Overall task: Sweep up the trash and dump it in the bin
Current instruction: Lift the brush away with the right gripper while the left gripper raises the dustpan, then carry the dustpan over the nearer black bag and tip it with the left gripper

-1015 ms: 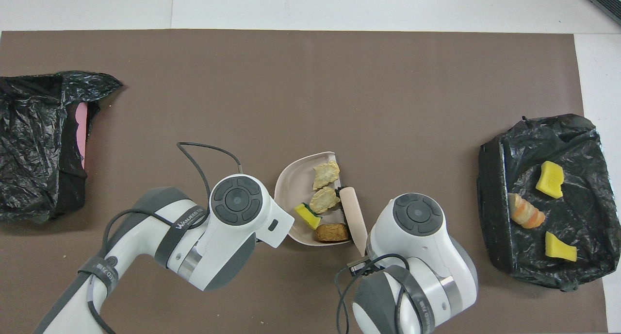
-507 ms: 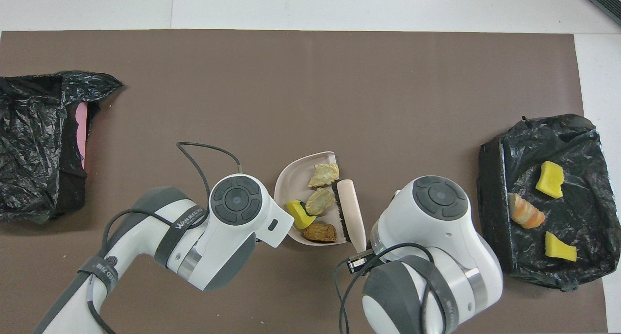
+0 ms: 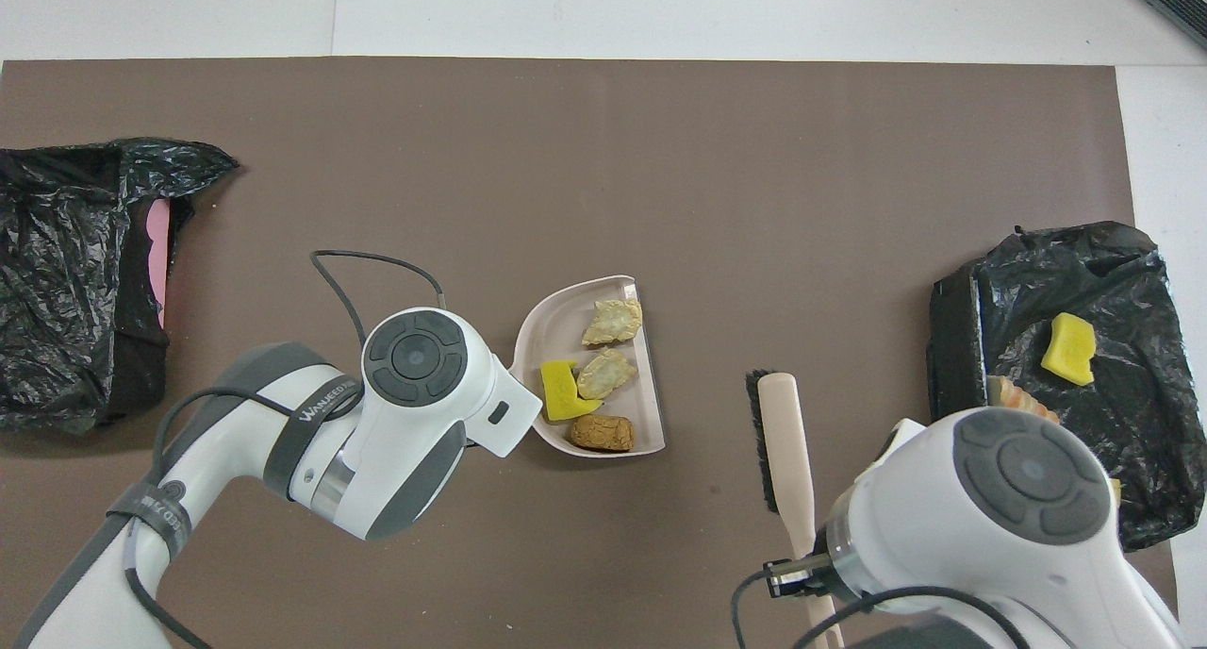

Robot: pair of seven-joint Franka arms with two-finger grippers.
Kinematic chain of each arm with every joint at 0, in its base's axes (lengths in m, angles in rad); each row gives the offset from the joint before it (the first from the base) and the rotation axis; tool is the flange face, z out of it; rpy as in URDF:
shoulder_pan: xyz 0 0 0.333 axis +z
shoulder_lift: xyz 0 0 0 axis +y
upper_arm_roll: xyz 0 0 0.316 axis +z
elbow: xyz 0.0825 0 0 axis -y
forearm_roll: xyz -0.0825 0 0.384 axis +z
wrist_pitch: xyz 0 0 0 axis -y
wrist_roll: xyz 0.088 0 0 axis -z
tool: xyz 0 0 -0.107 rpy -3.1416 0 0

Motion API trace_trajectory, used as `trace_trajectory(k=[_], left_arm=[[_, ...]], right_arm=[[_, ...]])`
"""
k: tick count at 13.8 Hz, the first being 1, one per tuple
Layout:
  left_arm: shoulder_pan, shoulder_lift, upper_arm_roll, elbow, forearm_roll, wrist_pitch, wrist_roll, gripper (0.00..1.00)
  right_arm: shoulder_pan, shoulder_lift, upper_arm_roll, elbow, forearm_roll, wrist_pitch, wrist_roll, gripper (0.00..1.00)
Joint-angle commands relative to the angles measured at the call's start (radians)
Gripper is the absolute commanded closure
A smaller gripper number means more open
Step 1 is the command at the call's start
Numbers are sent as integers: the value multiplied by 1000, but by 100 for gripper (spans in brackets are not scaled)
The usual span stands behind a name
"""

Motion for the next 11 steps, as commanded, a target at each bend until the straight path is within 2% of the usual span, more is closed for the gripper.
trace_trajectory(k=[1, 3, 5, 8, 11], left_arm=[[70, -21, -4, 54, 14, -64, 93, 100], [124, -49, -3, 82, 14, -113, 148, 100], [211, -98, -3, 82, 14, -121, 249, 100], [381, -144, -3, 90, 14, -135, 422, 100], [558, -138, -3, 116, 16, -126, 553, 100]], right_arm=[[-1, -86, 20, -51, 2, -16, 56, 100], [5, -80, 23, -52, 11, -4, 54, 100], [80, -46, 38, -84, 14, 85, 123, 100], [220, 130, 38, -77, 23, 260, 284, 100], [267, 219, 38, -61, 63, 359, 359, 100]])
